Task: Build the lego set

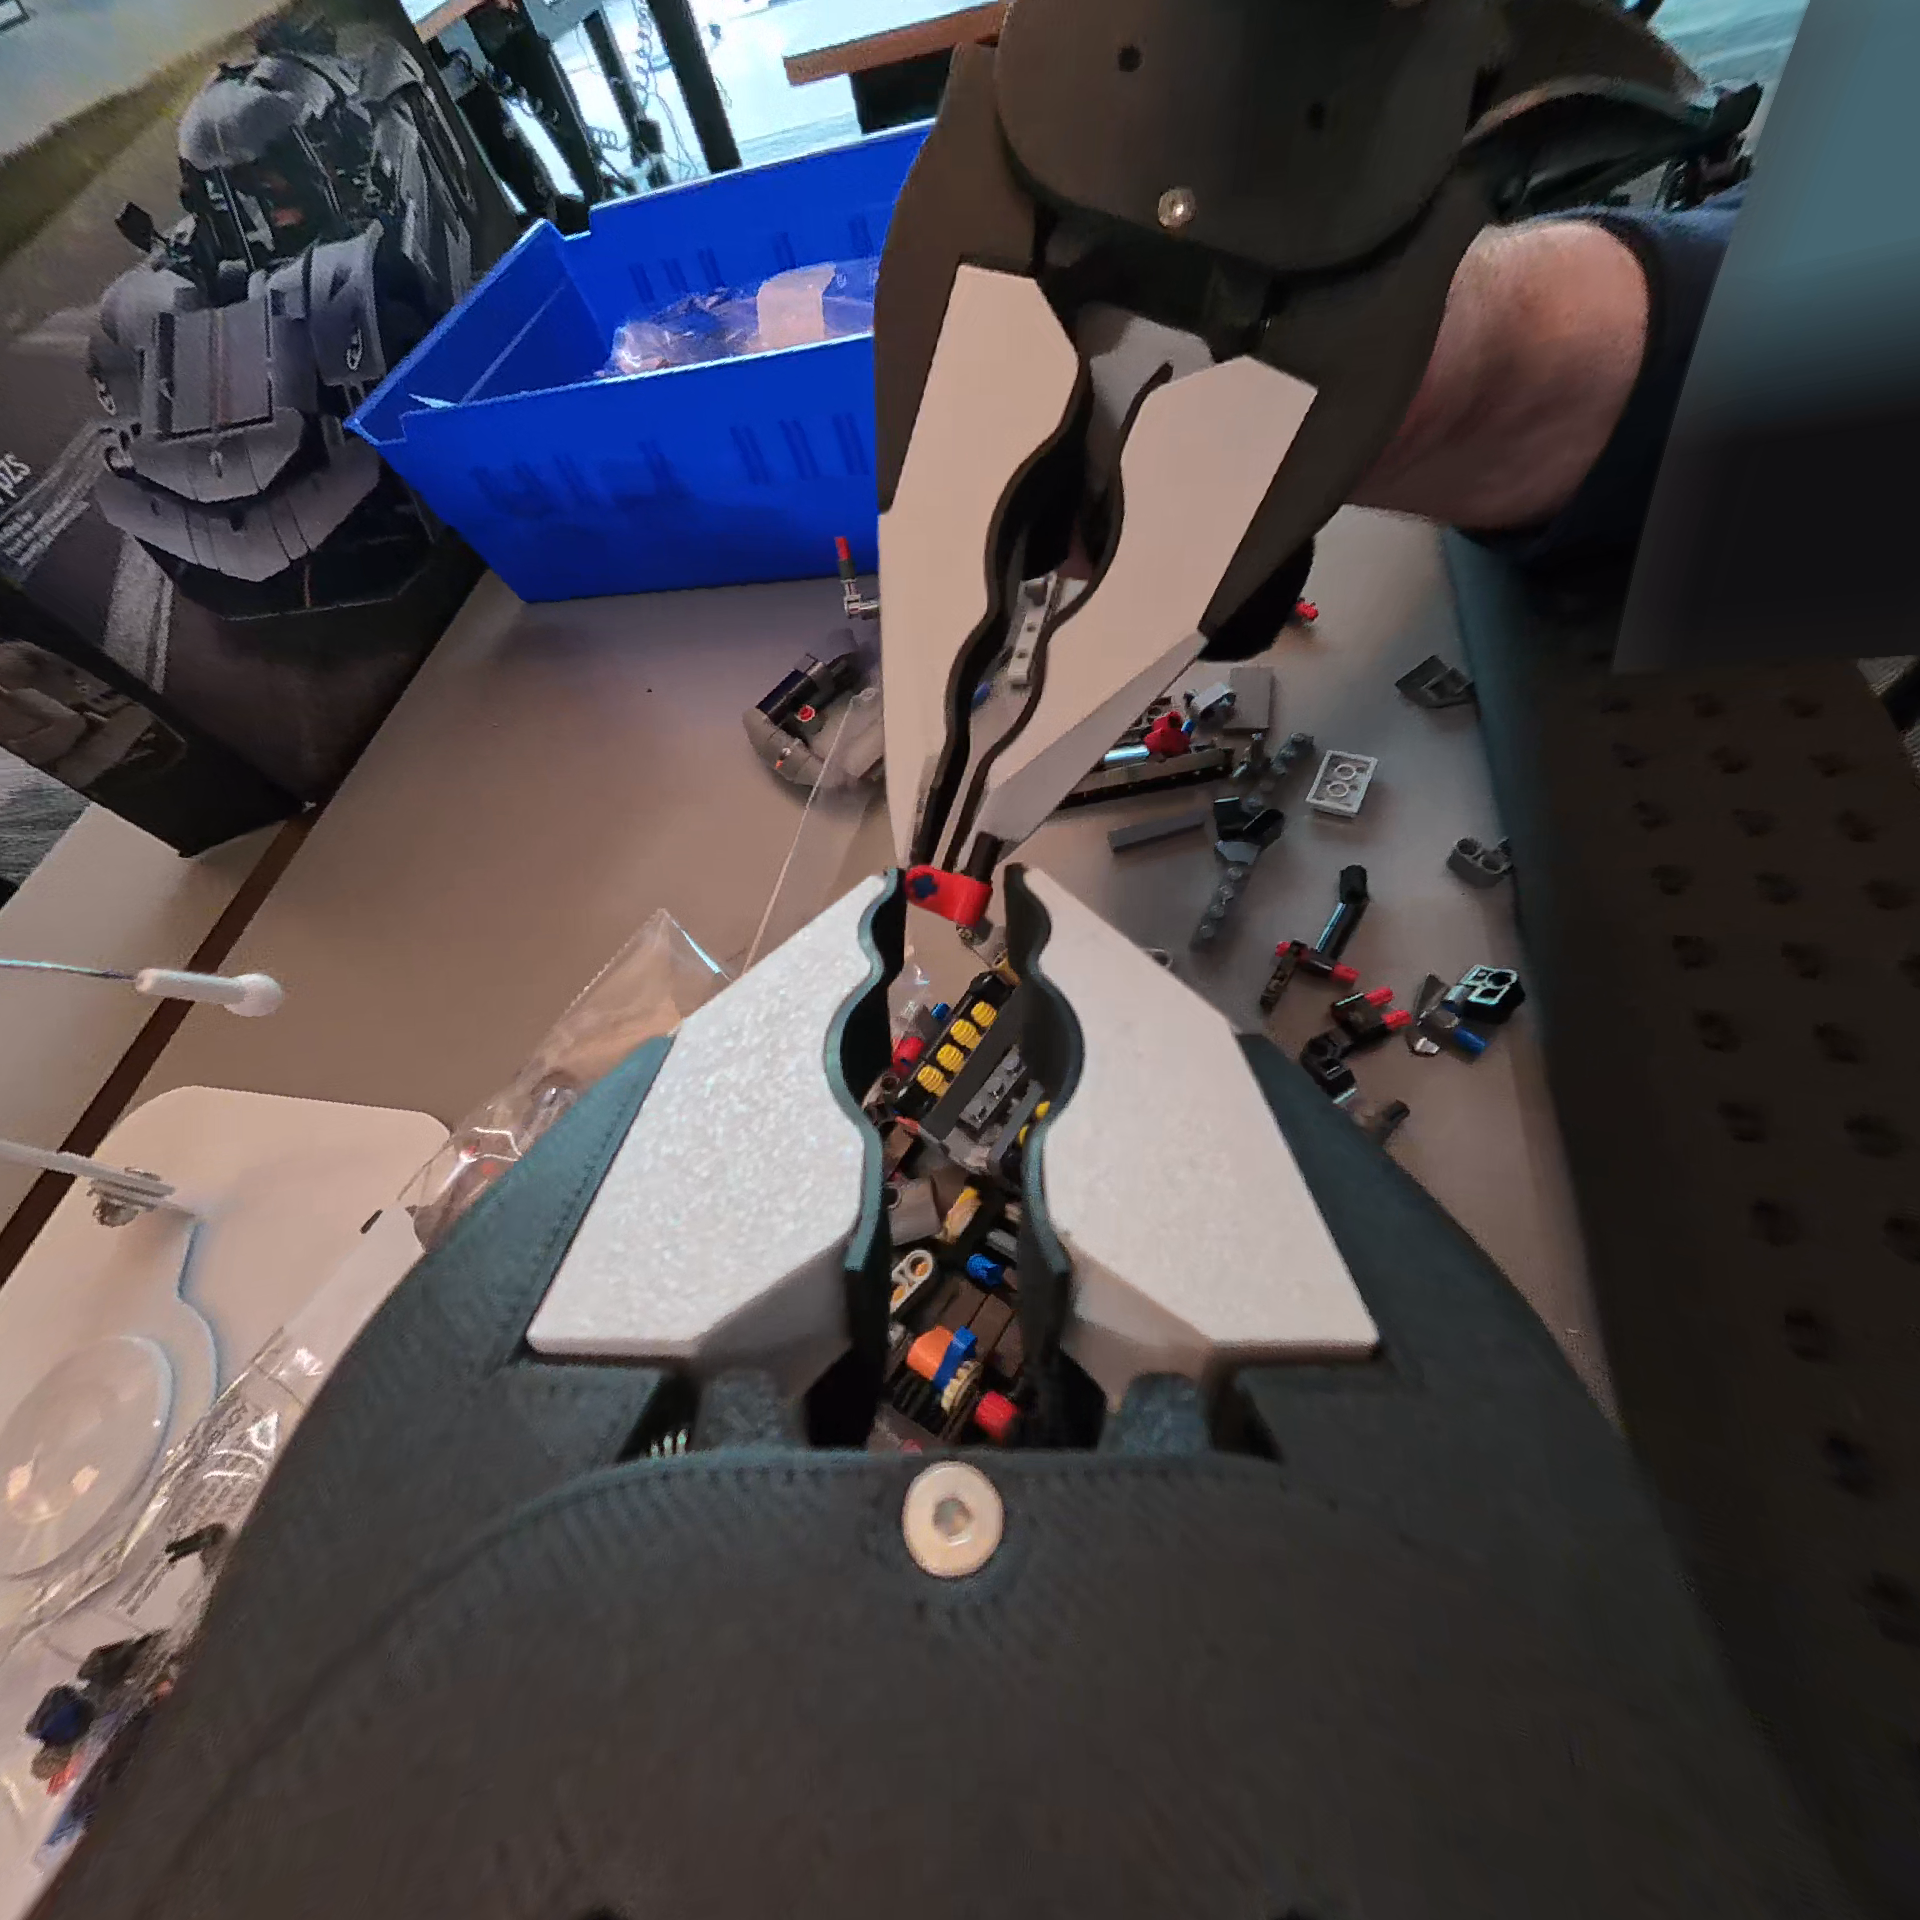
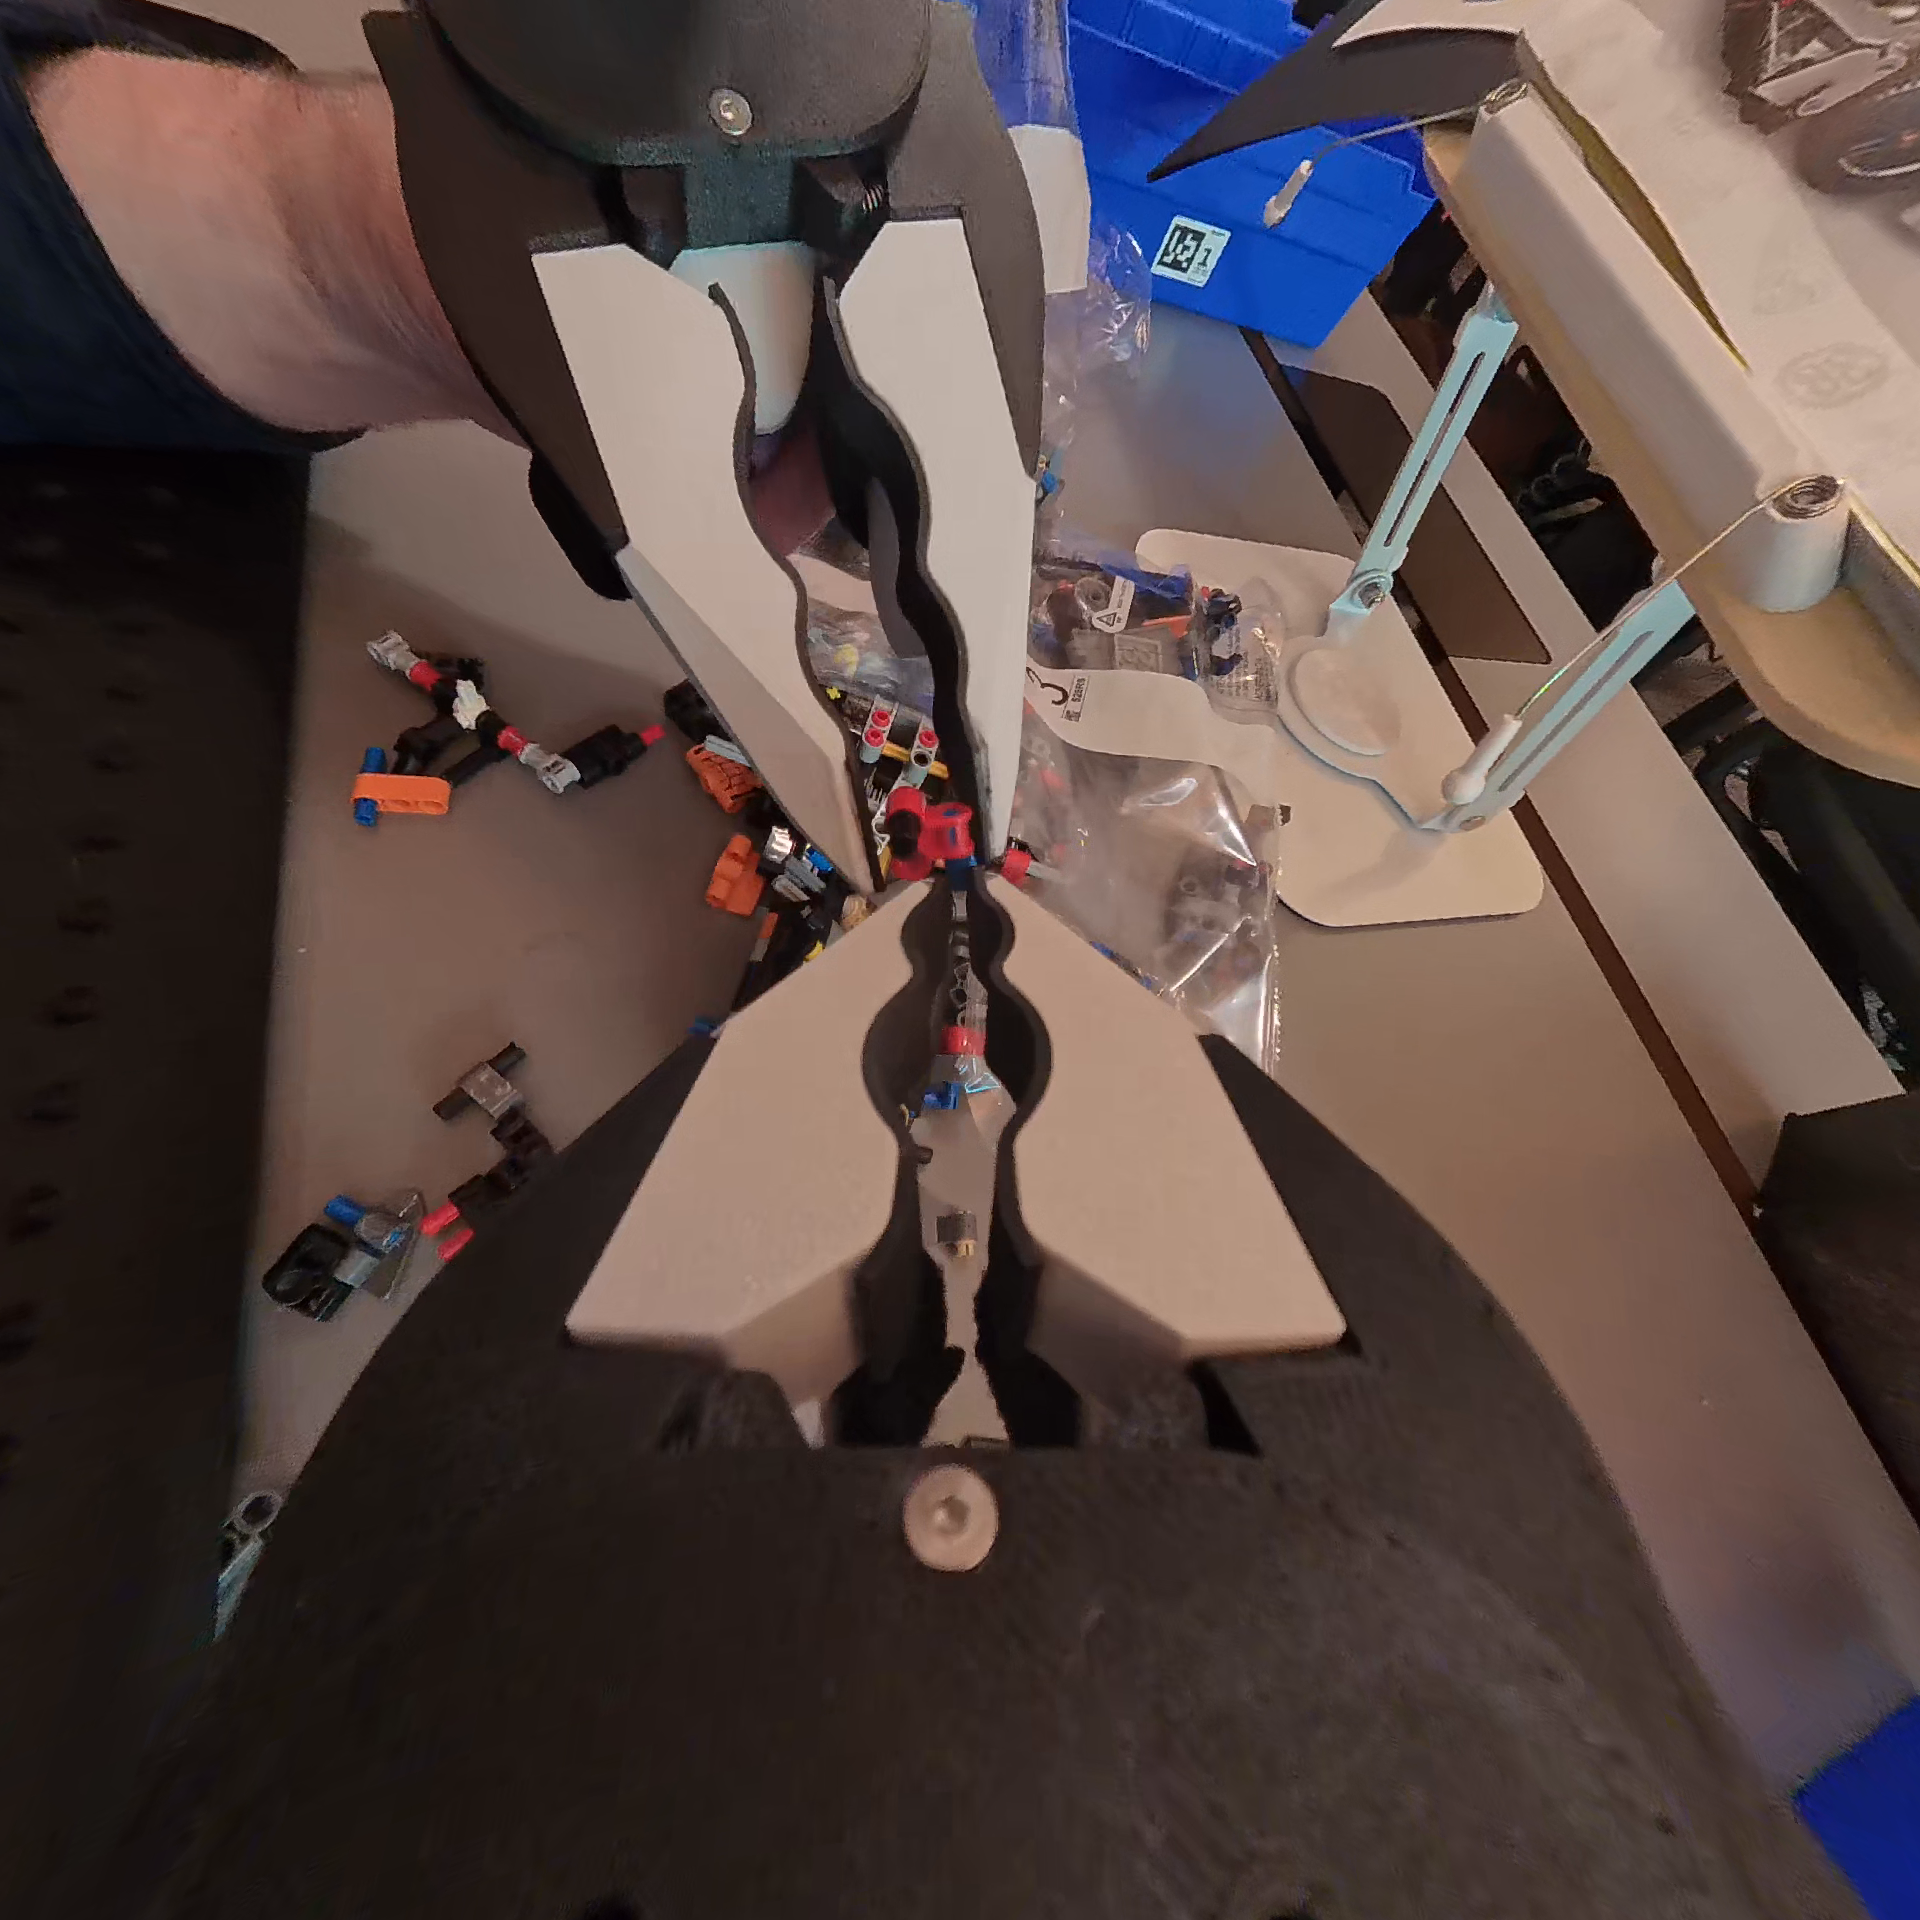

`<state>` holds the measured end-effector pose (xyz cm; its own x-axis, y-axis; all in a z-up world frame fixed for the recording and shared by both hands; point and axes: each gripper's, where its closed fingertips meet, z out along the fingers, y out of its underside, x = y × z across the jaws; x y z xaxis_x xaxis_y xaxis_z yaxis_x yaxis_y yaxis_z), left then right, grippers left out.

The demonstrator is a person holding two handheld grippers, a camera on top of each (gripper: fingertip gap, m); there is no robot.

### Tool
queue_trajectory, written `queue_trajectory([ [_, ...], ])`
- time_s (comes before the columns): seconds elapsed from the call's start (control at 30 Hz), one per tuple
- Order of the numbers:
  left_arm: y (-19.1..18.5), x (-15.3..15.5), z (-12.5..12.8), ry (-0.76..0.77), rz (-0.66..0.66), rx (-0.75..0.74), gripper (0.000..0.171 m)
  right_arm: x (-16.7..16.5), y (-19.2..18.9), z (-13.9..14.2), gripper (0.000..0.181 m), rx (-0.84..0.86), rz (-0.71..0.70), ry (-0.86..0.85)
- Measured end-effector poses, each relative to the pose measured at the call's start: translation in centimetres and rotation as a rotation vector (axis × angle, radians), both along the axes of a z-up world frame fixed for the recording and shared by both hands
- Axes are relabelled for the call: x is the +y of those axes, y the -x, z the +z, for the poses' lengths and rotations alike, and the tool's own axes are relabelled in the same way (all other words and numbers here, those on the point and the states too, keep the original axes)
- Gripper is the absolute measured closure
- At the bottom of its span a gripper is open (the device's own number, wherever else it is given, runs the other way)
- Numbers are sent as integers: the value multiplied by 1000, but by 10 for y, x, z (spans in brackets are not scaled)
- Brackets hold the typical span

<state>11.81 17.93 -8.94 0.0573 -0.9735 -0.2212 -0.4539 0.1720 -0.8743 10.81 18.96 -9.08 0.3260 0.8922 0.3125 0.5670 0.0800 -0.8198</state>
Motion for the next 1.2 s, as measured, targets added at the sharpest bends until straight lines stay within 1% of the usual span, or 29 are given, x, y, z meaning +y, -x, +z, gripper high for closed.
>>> queue_trajectory([
  [0.03, 0, 1, -1, -16, 6, 7, 158, 0, 0, -1, 181, -7, 0, 0],
  [0.17, 1, 1, 3, -40, 4, -6, 159, -1, 1, 1, 181, -1, 4, -5],
  [0.3, 2, 0, 8, -8, -1, -41, 158, -1, 0, 5, 181, 21, 6, -14],
  [0.43, 3, -3, 22, 98, -26, -145, 159, -4, 0, 16, 181, 90, 26, -7],
  [0.53, 11, -1, 42, 164, -39, -260, 159, 1, -9, 12, 181, 62, -5, -6],
  [0.6, 12, -4, 47, 191, -58, -288, 159, -4, -5, 21, 181, 135, 25, 4],
  [0.67, 9, -7, 46, 227, -76, -295, 159, -6, -2, 35, 181, 205, 35, -10],
  [0.73, 7, -6, 45, 281, -78, -311, 159, -8, -3, 42, 181, 219, 33, -47],
  [0.9, 7, -7, 49, 415, -128, -378, 159, -9, 2, 40, 169, 171, 26, -129],
  [1.0, 3, -11, 47, 430, -147, -370, 159, -8, 5, 41, 169, 150, 12, -197],
  [1.2, 1, -11, 44, 441, -142, -364, 159, -6, 4, 40, 174, 92, -24, -259],
])
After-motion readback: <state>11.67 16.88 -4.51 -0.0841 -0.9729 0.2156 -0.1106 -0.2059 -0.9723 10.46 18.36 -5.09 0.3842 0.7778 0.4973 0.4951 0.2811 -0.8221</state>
